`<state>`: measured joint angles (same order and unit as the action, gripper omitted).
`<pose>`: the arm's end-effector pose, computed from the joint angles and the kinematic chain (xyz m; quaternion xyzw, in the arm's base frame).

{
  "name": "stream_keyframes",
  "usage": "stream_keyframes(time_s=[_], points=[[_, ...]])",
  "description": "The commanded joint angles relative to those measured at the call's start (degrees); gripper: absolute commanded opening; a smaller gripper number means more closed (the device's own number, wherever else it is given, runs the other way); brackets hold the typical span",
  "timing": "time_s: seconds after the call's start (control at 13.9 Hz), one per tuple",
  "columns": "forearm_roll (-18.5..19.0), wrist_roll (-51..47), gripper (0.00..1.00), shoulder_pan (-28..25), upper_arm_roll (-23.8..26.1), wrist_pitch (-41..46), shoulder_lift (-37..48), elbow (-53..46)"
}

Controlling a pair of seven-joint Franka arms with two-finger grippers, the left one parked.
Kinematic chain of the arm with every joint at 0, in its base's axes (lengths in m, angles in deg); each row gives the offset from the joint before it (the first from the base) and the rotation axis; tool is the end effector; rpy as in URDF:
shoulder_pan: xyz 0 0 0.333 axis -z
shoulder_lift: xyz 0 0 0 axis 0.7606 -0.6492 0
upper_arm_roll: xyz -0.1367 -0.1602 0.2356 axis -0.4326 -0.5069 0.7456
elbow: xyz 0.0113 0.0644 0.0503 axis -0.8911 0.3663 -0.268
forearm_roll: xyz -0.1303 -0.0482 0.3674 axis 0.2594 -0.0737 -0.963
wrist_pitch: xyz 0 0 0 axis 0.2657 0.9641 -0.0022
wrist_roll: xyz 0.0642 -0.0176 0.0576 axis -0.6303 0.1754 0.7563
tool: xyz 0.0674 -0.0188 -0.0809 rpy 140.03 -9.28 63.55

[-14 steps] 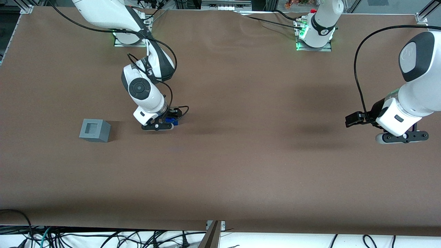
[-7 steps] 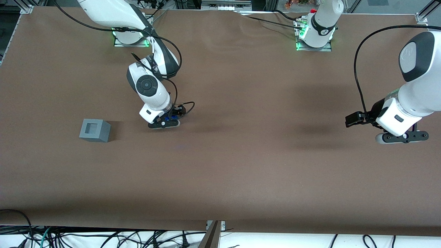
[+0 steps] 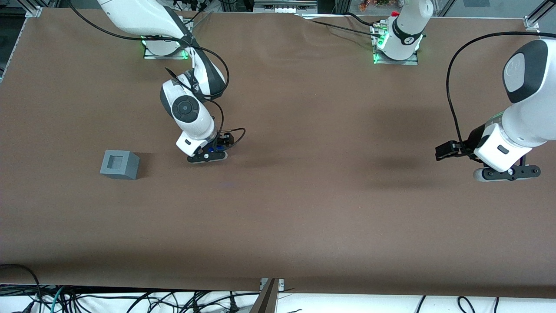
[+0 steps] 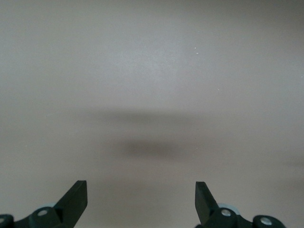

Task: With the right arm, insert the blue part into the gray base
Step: 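Carry the blue block with the right gripper over the gray base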

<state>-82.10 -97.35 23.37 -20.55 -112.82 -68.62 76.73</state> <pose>0.5268 0.2948 0.2195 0.9971 0.0705 -0.0264 0.0060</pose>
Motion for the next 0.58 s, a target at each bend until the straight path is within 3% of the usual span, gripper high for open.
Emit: stream_keyframes(time_s=[0.0,0.14,0.5], points=[[0.75,0.46,0.86,0.22,0.09,-1.45,-0.07,0.59],[0.75,0.55,0.82,0.31,0.09,-1.45,-0.15,0.59],[0.75,0.64,0.6,0.4,0.09,-1.45,-0.33,0.59]])
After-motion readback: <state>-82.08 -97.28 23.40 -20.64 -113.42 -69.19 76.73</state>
